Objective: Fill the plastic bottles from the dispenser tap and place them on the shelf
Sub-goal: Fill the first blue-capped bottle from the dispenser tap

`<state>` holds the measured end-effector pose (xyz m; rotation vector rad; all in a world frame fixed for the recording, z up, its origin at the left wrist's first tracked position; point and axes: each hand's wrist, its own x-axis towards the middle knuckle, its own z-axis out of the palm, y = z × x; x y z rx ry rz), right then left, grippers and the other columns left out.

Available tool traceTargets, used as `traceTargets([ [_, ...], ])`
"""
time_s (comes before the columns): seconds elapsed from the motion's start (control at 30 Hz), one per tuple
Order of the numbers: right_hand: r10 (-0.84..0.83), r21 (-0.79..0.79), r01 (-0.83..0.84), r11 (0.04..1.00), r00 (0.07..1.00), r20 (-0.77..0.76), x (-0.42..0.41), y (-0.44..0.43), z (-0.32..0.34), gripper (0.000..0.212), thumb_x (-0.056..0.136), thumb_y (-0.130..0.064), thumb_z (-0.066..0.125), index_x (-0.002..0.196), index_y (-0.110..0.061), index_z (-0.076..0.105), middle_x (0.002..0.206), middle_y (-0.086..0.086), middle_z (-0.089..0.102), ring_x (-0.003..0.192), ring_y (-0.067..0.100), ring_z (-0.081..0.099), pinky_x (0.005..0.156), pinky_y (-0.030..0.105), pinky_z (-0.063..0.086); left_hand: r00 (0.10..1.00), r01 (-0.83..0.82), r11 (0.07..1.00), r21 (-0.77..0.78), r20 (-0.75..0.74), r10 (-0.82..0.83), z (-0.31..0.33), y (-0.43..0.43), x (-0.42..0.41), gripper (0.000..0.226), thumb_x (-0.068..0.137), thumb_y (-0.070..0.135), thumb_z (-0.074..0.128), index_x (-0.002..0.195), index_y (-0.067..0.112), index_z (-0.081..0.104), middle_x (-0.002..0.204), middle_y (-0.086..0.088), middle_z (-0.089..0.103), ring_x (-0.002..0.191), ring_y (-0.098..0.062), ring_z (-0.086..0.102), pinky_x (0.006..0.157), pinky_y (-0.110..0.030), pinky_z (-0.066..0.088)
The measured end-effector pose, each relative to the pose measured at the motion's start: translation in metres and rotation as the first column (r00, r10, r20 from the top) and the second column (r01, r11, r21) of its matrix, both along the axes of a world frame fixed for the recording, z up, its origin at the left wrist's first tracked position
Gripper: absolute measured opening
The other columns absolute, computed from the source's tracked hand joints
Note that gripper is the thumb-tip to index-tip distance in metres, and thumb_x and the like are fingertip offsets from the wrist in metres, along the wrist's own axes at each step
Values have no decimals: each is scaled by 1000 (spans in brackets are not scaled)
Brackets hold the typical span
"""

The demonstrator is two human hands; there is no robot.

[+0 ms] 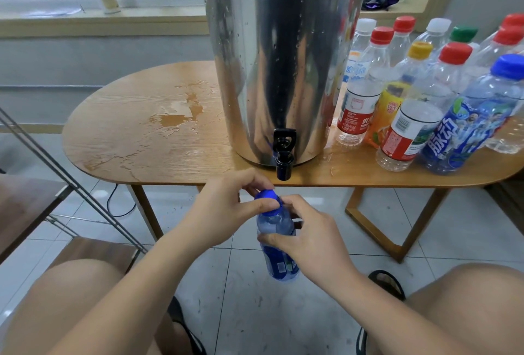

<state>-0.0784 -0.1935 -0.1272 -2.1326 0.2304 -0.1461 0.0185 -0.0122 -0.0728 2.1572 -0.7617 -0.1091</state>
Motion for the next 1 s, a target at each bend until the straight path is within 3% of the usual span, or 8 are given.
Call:
traceTargets([
  [0.13, 29, -72, -30, 997, 999, -17, -1, 3, -2, 62, 72, -60, 87, 124, -52, 54, 115, -19, 69, 105, 6, 65, 89, 31, 59, 996, 28, 998, 47, 88, -33, -1, -1, -2, 35, 75, 56, 90, 98, 34, 78, 94, 18, 71, 96, -9, 65, 76, -19, 52],
  [0.23, 35, -101, -37, 994, 999, -18, -2, 4, -1, 63, 75, -59, 89, 126, -52, 53, 117, -20, 67, 107, 7, 63, 90, 28, 56, 992, -21, 989, 146, 129, 2, 3, -5, -5, 51, 66, 74, 79, 94, 33, 71, 93, 18, 67, 88, -10, 62, 71, -26, 56],
  [0.3, 35, -119, -36, 992, 999, -11, -2, 3, -1, 64, 75, -59, 90, 126, -53, 52, 116, -21, 66, 106, 6, 63, 89, 26, 55, 989, -38, 982, 185, 147, 10, 6, -7, -5, 51, 66, 75, 77, 93, 32, 68, 92, 17, 65, 87, -9, 62, 70, -26, 55],
  [0.43, 8, -73, -9, 997, 1000, -7, 0, 0, -1, 63, 71, -63, 88, 123, -55, 53, 115, -20, 68, 104, 6, 65, 90, 32, 61, 994, 65, 991, 114, 78, -74, 8, -4, -2, 24, 84, 43, 90, 105, 39, 78, 105, 23, 73, 104, -2, 65, 80, -11, 46],
  [0.53, -3, -74, 2, 997, 1000, -5, 1, -2, -1, 64, 71, -63, 89, 124, -52, 55, 115, -20, 69, 104, 6, 66, 90, 35, 62, 983, 183, 972, 147, -43, -179, 13, 2, 0, 35, 95, 20, 83, 115, 48, 77, 125, 36, 70, 121, 5, 62, 93, -11, 47],
  [0.63, -4, -70, 4, 998, 1000, -4, 0, -2, -3, 64, 71, -63, 90, 124, -51, 56, 114, -20, 69, 103, 4, 66, 88, 33, 62, 969, 233, 966, 115, -116, -220, 15, 4, 0, 45, 93, 12, 83, 120, 47, 76, 132, 36, 68, 128, 5, 60, 104, -22, 49],
  [0.8, 17, -69, -18, 997, 1000, -5, 1, 0, -1, 62, 71, -63, 88, 122, -57, 53, 114, -21, 68, 104, 4, 65, 88, 30, 60, 998, 32, 983, 181, 51, -42, 7, -1, -2, 40, 82, 59, 87, 116, 43, 75, 113, 25, 68, 106, 0, 64, 85, -25, 54],
  [1.0, 41, -86, -42, 995, 999, -13, -1, 0, 0, 62, 74, -60, 88, 125, -55, 53, 115, -19, 67, 106, 7, 64, 91, 34, 61, 995, 47, 973, 227, 74, -65, 4, -1, 1, 38, 83, 55, 87, 118, 41, 78, 105, 22, 67, 101, 0, 62, 80, -19, 50],
])
